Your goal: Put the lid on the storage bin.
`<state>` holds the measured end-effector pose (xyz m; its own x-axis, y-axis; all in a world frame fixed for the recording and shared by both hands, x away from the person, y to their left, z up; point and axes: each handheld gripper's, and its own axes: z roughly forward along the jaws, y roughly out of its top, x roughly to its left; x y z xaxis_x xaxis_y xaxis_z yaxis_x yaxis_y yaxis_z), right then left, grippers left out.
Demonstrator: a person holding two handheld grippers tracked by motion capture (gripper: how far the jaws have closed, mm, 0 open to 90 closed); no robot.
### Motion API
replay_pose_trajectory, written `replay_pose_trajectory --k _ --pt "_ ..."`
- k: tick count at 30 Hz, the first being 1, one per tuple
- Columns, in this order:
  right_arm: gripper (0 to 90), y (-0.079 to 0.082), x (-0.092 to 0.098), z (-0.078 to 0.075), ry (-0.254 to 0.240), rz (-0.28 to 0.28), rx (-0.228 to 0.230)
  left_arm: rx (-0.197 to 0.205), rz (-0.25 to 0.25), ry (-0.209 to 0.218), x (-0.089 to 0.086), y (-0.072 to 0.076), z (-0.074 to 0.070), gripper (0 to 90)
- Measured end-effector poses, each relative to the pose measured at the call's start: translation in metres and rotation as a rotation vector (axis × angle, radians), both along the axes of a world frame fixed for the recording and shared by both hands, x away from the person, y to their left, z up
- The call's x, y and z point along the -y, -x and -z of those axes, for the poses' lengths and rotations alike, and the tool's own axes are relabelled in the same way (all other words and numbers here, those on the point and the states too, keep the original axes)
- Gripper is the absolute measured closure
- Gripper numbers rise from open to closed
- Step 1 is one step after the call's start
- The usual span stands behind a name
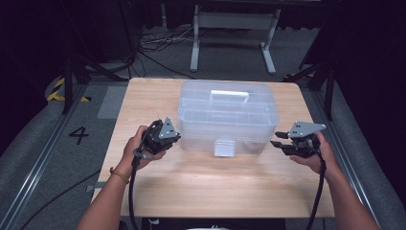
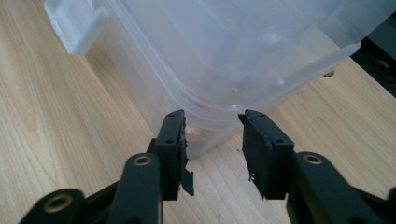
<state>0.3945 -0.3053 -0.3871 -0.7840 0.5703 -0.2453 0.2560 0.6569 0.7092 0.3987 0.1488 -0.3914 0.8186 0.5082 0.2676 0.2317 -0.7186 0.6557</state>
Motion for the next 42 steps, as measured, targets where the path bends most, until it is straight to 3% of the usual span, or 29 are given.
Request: replay_pose_trajectory --k 8,9,11,12,14,16,19,21,25,26,29,32,38,42 --pt "52.6 0.000 0.003 -0.002 0.026 0.044 0.010 0.003 -0.021 -0.032 -0.004 0.003 0.004 73.7" --pt "52.6 0.000 0.003 -0.002 0.031 0.053 0.009 0.006 -0.029 -0.036 -0.005 0.004 0.005 68.8" --pt "52.6 0.000 0.003 -0.001 0.031 0.056 0.006 0.022 -0.031 -0.046 -0.006 0.006 0.006 67.5" --pt "51.6 0.002 0.003 -0.001 0.035 0.063 0.008 0.027 -0.039 -0.076 -0.007 0.008 0.009 63.6" --pt "50.8 0.002 0.004 -0.001 0.032 0.066 0.011 0.038 -0.045 -0.097 -0.007 0.009 0.011 60.7" --pt "47.6 0.006 0.007 0.001 0.062 0.076 0.001 0.039 -0.054 -0.123 -0.009 0.012 0.013 57.2" --pt "45.0 0.009 0.012 0.003 0.070 0.090 -0.002 0.048 -0.056 -0.114 -0.011 0.015 0.014 53.4" --pt "43.6 0.011 0.015 0.004 0.068 0.104 -0.002 0.042 -0.071 -0.117 -0.013 0.017 0.016 45.8" --pt "38.8 0.016 0.024 0.010 0.062 0.137 -0.002 0.023 -0.089 -0.127 -0.018 0.020 0.023 38.2" --pt "37.4 0.017 0.026 0.011 0.064 0.140 -0.004 0.001 -0.093 -0.121 -0.021 0.021 0.026 36.4" --pt "33.9 0.019 0.030 0.015 0.073 0.158 0.004 -0.012 -0.099 -0.116 -0.023 0.023 0.030 35.1" --pt "33.8 0.023 0.034 0.019 0.078 0.173 -0.002 -0.018 -0.138 -0.103 -0.028 0.024 0.035 29.3" --pt "30.8 0.030 0.046 0.025 0.060 0.178 -0.013 -0.045 -0.148 -0.070 -0.039 0.030 0.041 24.0" --pt "30.4 0.033 0.054 0.032 0.053 0.205 -0.020 -0.059 -0.151 -0.074 -0.042 0.035 0.048 20.7"
